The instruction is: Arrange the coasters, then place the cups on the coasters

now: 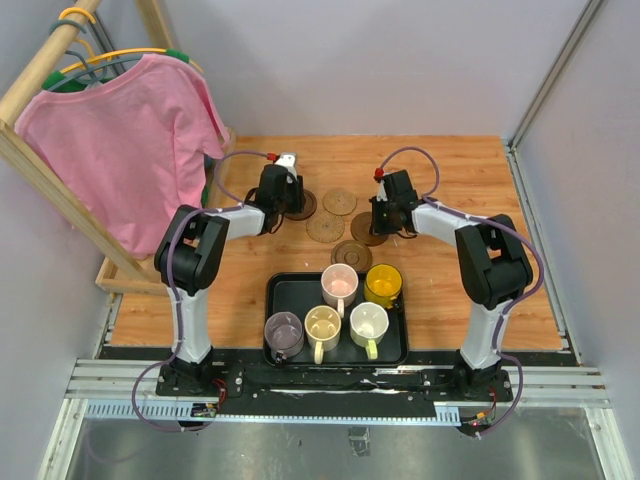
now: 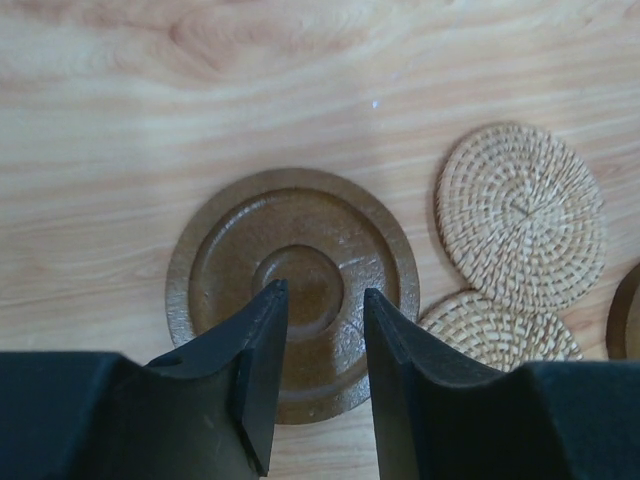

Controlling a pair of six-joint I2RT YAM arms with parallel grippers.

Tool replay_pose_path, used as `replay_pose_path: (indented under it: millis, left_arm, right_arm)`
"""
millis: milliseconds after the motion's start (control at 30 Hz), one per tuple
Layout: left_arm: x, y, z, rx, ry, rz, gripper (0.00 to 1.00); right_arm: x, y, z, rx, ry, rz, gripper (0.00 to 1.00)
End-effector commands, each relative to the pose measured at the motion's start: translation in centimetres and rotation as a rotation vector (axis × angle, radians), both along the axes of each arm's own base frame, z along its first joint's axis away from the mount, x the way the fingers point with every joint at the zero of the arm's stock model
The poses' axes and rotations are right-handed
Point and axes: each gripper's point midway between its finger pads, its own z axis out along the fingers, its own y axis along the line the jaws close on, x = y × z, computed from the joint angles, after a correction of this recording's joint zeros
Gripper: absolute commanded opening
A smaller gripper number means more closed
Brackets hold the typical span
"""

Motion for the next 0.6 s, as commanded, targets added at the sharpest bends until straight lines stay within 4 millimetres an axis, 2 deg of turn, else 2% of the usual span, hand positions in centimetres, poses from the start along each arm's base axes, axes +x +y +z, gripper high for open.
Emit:
replay_pose_path:
  millis: [0,167,267,300,467,567]
  left_arm:
    - [-0.2,-1.0,-1.5,-0.009,0.072,-0.03,0.41]
    - [-0.6,-0.5,-2.6,0.01,0.133,-0.002,0.41]
    - [-1.2,-0.2,-3.6,0.023,0.19,0.019,0.41]
    - [-1.4,-0.1,-3.9,0.025,0.207,0.022,0.41]
    - [-2.2,0.4,-5.2,0.06,0.288,0.032,0.41]
    - [-2.6,1.1,-5.3,0.09,0.301,0.052,0.41]
  right_arm:
    - [0.3,-0.1,-0.5,-0.042,0.032,-0.022,0.01]
    - [1.3,-1.8,-1.2,-0.109,0.054,-0.085,0.01]
    - [1.9,-3.3,-1.0,-0.127,0.058,-0.139,0.01]
    - [1.9,-3.9,-2.0,-0.141,0.084,-0.154,0.01]
    - [2.9,-7.1,-2.4,-0.179,0.113,-0.246,0.01]
    - [3.5,-9.2,-2.6,-0.178,0.124,-0.301,0.01]
